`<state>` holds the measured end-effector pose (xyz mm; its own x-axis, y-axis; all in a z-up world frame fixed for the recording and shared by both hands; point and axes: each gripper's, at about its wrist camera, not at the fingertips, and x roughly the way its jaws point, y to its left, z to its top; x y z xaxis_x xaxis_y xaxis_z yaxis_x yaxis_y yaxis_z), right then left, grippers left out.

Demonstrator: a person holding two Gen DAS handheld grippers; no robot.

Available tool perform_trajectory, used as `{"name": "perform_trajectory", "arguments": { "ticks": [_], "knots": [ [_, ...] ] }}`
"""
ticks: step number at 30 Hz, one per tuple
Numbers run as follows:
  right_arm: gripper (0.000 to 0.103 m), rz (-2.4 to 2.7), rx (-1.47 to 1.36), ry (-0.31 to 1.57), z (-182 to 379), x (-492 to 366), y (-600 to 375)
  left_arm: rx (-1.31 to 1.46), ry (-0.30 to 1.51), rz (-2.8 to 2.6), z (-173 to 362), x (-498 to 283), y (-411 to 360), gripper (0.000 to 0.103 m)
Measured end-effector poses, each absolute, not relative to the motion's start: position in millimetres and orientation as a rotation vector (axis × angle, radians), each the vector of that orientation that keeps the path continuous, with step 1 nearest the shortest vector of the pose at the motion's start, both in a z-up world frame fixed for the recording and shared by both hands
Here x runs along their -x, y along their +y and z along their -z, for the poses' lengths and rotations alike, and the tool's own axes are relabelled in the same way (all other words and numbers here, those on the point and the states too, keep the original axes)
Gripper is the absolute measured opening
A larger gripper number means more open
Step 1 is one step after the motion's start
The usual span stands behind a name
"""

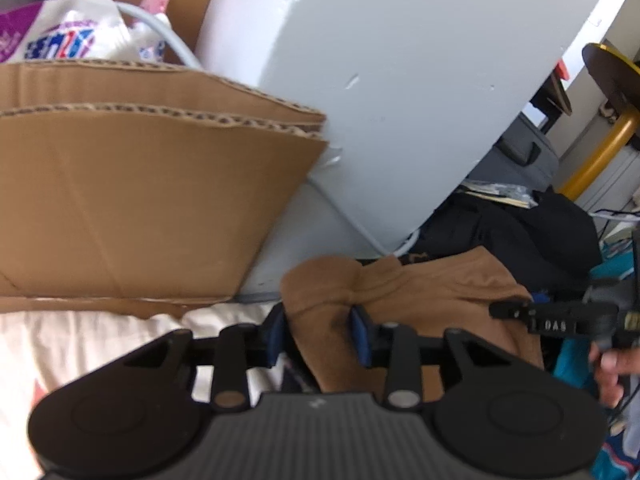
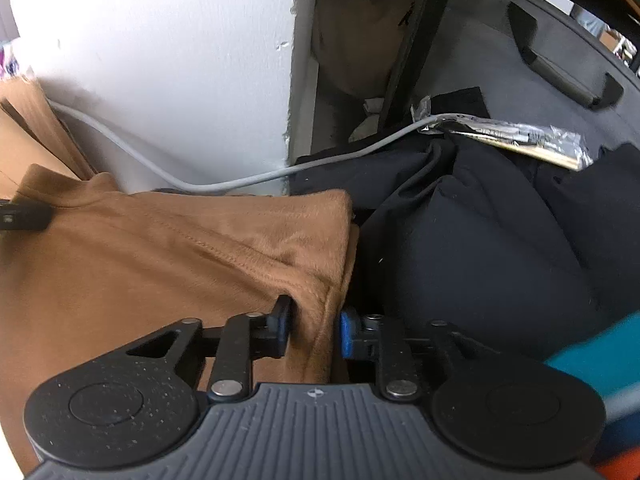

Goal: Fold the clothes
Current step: 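Lower the folded brown shirt onto the stack beside the bed with both tools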

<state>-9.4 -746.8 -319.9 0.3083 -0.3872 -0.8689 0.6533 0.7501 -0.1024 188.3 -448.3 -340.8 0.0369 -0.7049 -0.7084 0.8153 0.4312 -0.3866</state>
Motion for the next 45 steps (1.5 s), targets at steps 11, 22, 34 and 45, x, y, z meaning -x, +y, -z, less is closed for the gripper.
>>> {"name": "perform_trajectory", "arguments": {
  "ticks": [11, 22, 34, 45],
  "knots": [
    [0.035, 0.668, -0.261, 1.131, 280.5, -3.2, -765.7, -0.114, 0.927, 1.189, 313.1, -174.0, -414.6, 0.037],
    [0.014, 0.680, -0.278, 1.087, 294.7, 17.9, -738.0, -0.091, 0.942, 1.180, 320.8, -137.9, -393.1, 0.033],
    [0.014, 0.780, -0.246, 1.061, 322.1, 7.7, -753.0, -0.114, 0.962, 1.138, 336.4, -132.6, -391.1, 0.034],
    [0.014, 0.702, -0.240, 0.904, 283.9, 51.2, -701.7, -0.084, 0.968, 1.173, 327.5, -105.8, -374.6, 0.049]
  ]
}}
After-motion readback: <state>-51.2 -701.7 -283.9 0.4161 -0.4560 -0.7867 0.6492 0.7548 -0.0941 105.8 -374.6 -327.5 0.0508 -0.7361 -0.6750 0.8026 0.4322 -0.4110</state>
